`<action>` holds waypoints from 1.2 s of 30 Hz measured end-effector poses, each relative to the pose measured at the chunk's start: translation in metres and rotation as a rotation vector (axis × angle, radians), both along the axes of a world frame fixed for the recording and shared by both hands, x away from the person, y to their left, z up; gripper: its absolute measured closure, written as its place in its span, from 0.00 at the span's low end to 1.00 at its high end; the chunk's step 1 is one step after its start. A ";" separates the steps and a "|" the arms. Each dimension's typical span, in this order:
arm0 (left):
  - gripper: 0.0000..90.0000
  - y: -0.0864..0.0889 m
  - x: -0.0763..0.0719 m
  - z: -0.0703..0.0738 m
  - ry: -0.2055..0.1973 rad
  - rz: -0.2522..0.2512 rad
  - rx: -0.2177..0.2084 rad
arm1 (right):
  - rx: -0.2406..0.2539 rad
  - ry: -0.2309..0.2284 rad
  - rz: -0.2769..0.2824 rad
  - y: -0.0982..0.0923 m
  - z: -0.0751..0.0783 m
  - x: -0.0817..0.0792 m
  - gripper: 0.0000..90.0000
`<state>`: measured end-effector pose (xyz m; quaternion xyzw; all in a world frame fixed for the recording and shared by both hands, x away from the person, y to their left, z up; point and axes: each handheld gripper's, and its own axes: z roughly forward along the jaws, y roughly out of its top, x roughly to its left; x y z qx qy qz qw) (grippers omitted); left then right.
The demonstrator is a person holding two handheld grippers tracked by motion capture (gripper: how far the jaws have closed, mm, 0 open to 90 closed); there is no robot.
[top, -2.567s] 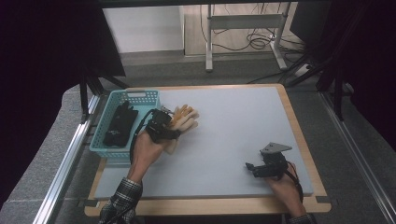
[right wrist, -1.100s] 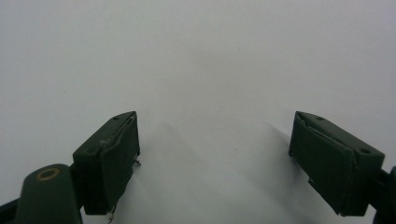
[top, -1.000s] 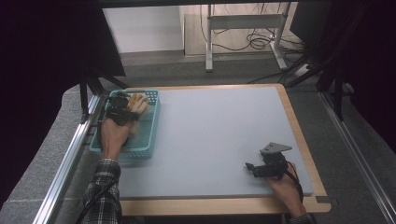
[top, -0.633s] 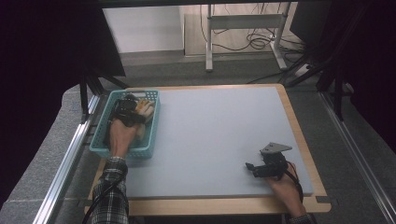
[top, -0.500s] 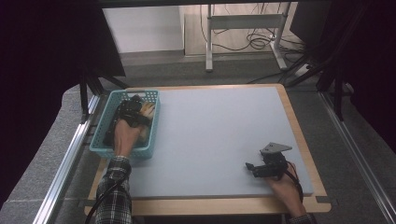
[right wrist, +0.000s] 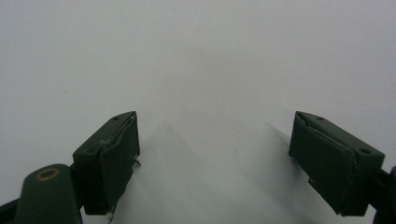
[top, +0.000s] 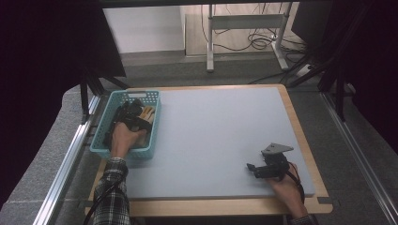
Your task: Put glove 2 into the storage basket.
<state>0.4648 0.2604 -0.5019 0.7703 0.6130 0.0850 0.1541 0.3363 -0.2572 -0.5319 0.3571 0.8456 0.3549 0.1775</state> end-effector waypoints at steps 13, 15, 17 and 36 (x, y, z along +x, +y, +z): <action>0.65 0.021 -0.026 0.056 -0.208 0.026 -0.064 | -0.002 -0.001 0.001 0.000 0.000 0.000 0.18; 0.81 0.023 -0.025 0.048 -0.182 0.048 0.009 | -0.002 -0.001 0.001 0.000 0.000 0.000 0.18; 0.90 0.022 -0.021 0.039 -0.152 0.050 0.046 | -0.002 -0.001 0.001 0.000 0.000 0.000 0.18; 1.00 0.011 -0.012 0.014 -0.102 0.036 -0.064 | -0.002 -0.001 0.001 0.000 0.000 0.000 0.18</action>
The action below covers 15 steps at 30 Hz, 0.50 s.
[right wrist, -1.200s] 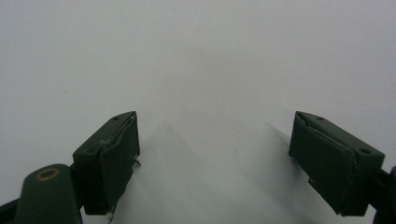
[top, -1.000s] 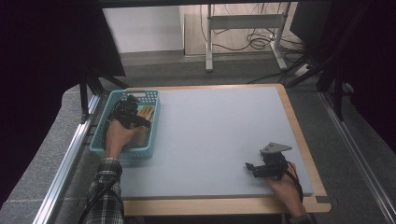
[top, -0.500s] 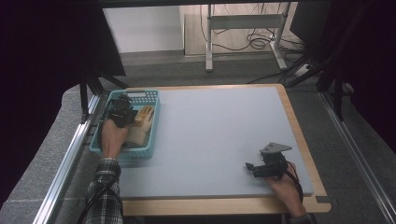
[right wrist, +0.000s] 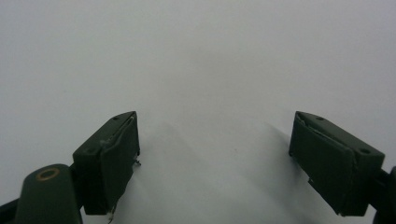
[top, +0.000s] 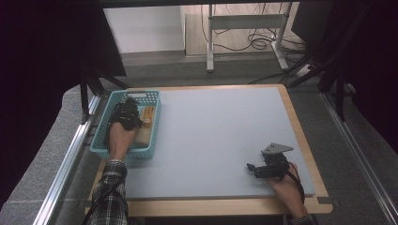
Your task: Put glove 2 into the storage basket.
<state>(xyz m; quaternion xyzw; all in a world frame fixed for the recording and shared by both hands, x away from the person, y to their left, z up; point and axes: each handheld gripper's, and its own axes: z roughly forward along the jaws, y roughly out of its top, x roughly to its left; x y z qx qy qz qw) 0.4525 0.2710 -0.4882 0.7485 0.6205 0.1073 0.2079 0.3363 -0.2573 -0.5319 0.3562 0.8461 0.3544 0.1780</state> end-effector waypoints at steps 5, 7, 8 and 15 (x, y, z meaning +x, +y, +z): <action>0.90 0.006 -0.003 0.001 -0.027 0.013 0.022 | 0.000 0.000 0.000 0.000 0.000 0.000 0.18; 0.87 0.007 -0.003 0.002 -0.032 0.015 0.025 | 0.000 0.000 0.000 0.000 0.000 0.000 0.18; 0.84 0.008 -0.004 0.003 -0.040 0.017 0.030 | 0.000 0.000 0.000 0.000 0.000 0.000 0.18; 0.62 0.017 -0.009 0.009 -0.072 0.048 0.031 | 0.002 0.000 -0.001 0.000 0.000 0.000 0.18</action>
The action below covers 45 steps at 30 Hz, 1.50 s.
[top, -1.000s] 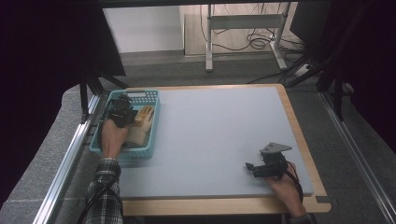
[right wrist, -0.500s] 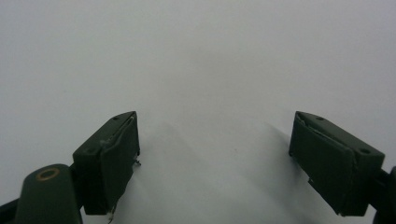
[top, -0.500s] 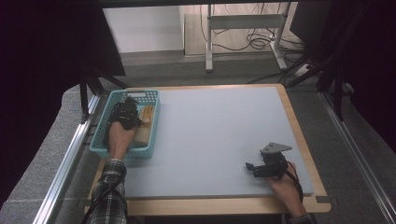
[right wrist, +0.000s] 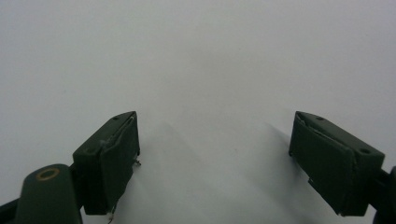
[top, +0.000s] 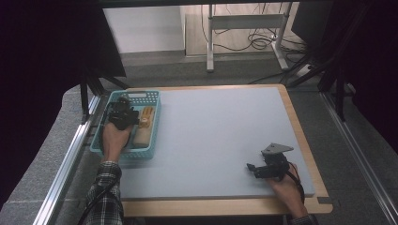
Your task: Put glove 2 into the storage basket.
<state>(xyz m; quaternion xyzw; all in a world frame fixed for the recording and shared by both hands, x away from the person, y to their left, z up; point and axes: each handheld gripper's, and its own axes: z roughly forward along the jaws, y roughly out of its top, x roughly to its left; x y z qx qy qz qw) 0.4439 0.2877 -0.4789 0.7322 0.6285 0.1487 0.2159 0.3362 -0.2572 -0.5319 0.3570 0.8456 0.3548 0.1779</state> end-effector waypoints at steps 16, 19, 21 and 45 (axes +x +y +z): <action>0.31 0.021 -0.016 0.008 -0.070 0.022 -0.039 | -0.001 0.000 0.000 0.000 0.000 0.000 0.18; 0.28 0.024 -0.019 0.009 -0.085 0.020 -0.045 | -0.001 -0.001 0.001 0.000 0.000 0.000 0.18; 0.26 0.025 -0.021 0.010 -0.096 0.020 -0.052 | -0.001 -0.001 0.001 0.000 0.000 0.000 0.18; 0.06 0.023 -0.042 0.024 -0.167 -0.054 -0.076 | -0.002 -0.001 0.000 0.000 0.000 0.000 0.18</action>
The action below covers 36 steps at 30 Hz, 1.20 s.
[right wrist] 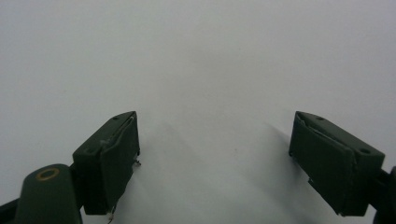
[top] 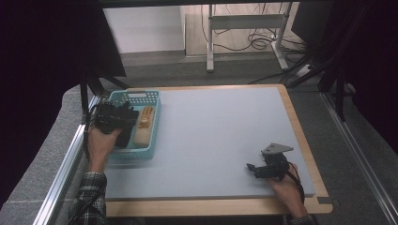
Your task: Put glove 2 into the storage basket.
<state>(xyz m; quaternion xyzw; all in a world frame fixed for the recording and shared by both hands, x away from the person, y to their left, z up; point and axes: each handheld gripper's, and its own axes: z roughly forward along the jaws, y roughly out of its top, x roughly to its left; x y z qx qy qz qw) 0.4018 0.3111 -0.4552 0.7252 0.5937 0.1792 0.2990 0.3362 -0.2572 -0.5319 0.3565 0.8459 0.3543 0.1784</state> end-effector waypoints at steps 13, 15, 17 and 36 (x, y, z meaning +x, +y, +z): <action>0.03 -0.008 -0.011 0.009 -0.025 -0.049 0.023 | 0.000 0.000 0.000 0.000 0.000 0.000 0.17; 0.02 -0.009 -0.014 0.011 -0.035 -0.061 0.018 | 0.000 0.001 0.000 0.000 0.000 0.000 0.18; 0.02 -0.010 -0.016 0.012 -0.040 -0.068 0.020 | 0.000 0.000 0.000 0.000 0.000 0.000 0.17; 0.00 -0.021 -0.033 0.019 -0.082 -0.130 0.019 | -0.001 0.000 0.000 0.000 0.000 0.000 0.17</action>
